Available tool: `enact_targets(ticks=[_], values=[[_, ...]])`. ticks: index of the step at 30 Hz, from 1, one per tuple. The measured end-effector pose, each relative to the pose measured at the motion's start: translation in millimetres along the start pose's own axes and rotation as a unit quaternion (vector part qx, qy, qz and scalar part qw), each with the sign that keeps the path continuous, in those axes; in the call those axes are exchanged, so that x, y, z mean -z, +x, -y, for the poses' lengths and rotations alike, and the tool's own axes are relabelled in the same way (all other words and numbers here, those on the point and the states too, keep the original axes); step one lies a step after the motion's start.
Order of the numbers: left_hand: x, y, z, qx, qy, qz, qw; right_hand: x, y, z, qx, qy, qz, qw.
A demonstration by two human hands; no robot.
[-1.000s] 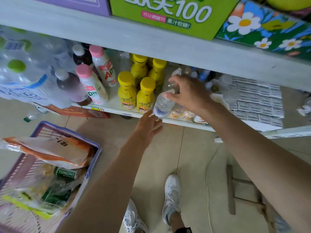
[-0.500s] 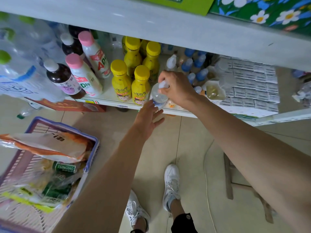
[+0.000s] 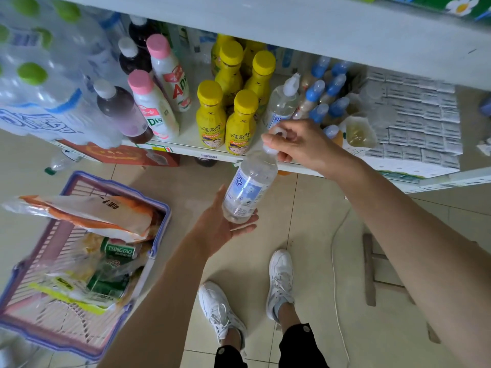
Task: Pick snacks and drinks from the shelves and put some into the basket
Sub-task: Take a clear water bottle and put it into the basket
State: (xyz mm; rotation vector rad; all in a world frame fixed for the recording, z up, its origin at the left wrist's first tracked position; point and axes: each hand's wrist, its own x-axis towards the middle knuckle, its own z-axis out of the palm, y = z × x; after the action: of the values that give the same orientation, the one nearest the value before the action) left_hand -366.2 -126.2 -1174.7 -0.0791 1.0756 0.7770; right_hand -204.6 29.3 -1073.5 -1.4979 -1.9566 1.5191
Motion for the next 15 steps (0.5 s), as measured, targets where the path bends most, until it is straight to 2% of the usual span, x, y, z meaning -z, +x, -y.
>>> enact_targets(ticks=[3,7,15], values=[[8,-11,-1,-0.018,-0.049,0.013,0.999,-7,0,-4,-0.024,0.052,-0.016,0.998],[16,-22,-7,-0.053,-0.049,0.030,0.997,-16,1,-5,-0.056,0.122,-0.028,0.991],[26,-42,-9,-0.122,-0.034,0.050,0.991,-32,9,6,-0.091,0.309,-0.023,0.947]])
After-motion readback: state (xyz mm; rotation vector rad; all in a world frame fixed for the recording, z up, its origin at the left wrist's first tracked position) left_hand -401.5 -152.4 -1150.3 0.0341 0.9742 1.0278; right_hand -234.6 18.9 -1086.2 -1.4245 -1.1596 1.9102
